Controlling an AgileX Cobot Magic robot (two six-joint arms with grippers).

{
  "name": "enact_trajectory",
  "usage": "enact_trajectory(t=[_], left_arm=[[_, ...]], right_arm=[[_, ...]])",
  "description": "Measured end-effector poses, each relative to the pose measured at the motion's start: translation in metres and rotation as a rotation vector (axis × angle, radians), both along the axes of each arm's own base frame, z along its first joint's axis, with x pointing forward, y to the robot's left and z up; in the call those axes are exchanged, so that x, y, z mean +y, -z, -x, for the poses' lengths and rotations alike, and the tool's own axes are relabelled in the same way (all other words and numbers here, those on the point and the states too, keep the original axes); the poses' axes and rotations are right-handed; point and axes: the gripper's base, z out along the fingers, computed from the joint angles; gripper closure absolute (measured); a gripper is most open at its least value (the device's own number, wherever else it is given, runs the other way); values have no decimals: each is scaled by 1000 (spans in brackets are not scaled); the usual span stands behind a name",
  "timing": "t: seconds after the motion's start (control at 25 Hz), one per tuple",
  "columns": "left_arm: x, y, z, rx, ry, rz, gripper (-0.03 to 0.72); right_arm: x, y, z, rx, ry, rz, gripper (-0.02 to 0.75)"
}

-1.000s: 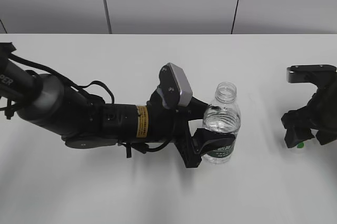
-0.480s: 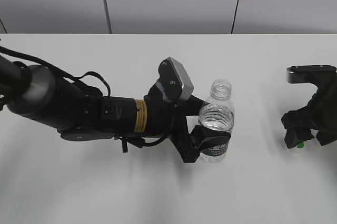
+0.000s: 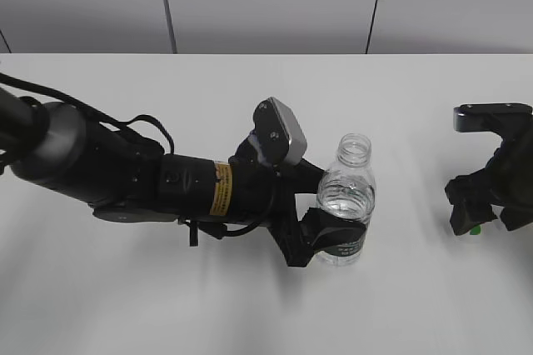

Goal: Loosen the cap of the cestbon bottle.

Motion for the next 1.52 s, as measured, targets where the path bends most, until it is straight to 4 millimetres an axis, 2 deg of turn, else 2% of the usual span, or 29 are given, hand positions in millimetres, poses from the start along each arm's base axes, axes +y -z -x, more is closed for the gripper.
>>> enact_trajectory(t=[0.4, 0.84, 1.12, 1.28, 1.52], left_arm=[[11, -8, 0, 0, 13, 2, 79], [50, -7, 10, 44, -28, -47, 80], [68, -22, 10, -14, -63, -118, 99], [82, -35, 1, -71, -198, -261, 104], [123, -48, -14, 22, -621, -504, 105]], right_arm=[[0, 0, 0, 3, 0, 0, 163], [0, 0, 0, 3, 2, 0, 163], [0, 0, 0, 1, 0, 0, 162], [0, 0, 0, 2, 0, 0, 162], [0, 0, 0, 2, 0, 0, 162]])
